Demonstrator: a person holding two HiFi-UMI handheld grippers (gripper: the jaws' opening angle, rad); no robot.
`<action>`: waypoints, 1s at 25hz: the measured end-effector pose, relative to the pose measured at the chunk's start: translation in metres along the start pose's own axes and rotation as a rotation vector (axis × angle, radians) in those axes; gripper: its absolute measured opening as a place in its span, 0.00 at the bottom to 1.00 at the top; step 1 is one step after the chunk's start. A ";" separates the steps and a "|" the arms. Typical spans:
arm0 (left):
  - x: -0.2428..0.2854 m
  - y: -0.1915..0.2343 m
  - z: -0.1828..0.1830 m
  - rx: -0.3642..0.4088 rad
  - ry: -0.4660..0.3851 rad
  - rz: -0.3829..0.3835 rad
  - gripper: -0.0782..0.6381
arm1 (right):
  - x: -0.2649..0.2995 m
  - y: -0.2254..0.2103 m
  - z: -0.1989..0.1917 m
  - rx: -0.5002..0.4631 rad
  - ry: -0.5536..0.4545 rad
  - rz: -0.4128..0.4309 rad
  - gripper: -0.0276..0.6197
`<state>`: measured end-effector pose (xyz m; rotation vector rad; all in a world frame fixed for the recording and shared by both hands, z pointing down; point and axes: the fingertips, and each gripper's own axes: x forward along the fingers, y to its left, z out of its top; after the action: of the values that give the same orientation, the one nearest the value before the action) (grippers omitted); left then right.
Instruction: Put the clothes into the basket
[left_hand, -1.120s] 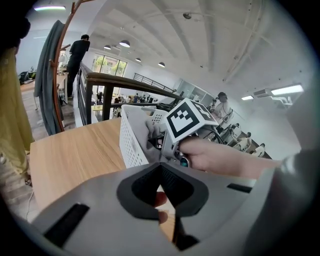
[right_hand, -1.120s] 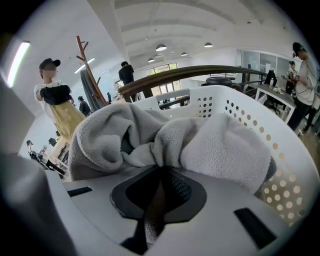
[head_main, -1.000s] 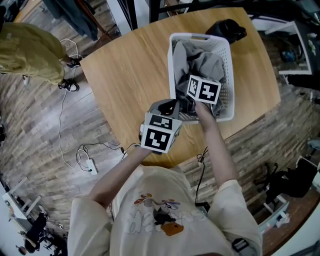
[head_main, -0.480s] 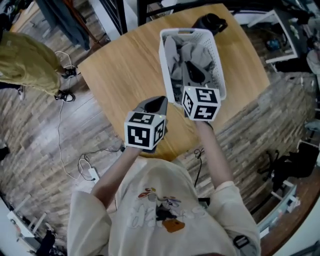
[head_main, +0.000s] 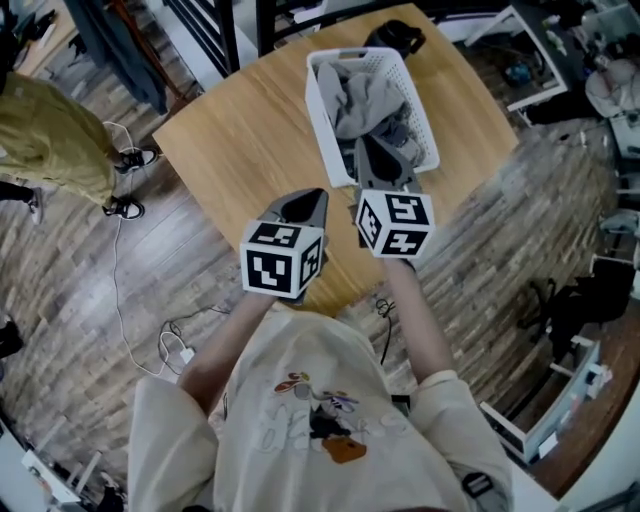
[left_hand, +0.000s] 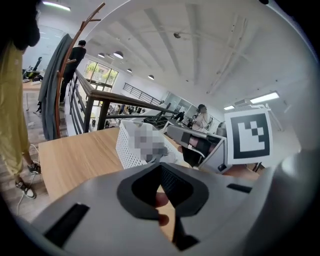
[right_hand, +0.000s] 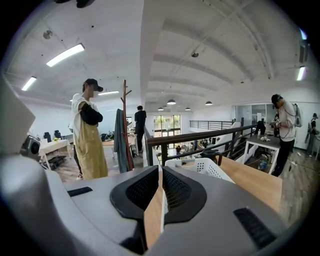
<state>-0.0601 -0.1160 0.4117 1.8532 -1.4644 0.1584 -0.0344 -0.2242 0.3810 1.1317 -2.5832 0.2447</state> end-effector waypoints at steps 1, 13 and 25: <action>-0.005 -0.003 -0.002 0.005 -0.003 -0.008 0.11 | -0.007 0.003 -0.001 0.006 -0.003 -0.008 0.11; -0.069 -0.019 -0.052 0.074 0.032 -0.123 0.11 | -0.092 0.049 -0.034 0.100 -0.043 -0.084 0.09; -0.150 -0.017 -0.087 0.101 0.024 -0.195 0.11 | -0.187 0.119 -0.066 0.232 0.010 -0.051 0.09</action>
<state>-0.0655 0.0559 0.3868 2.0566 -1.2710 0.1621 0.0112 0.0026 0.3742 1.2675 -2.5630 0.5490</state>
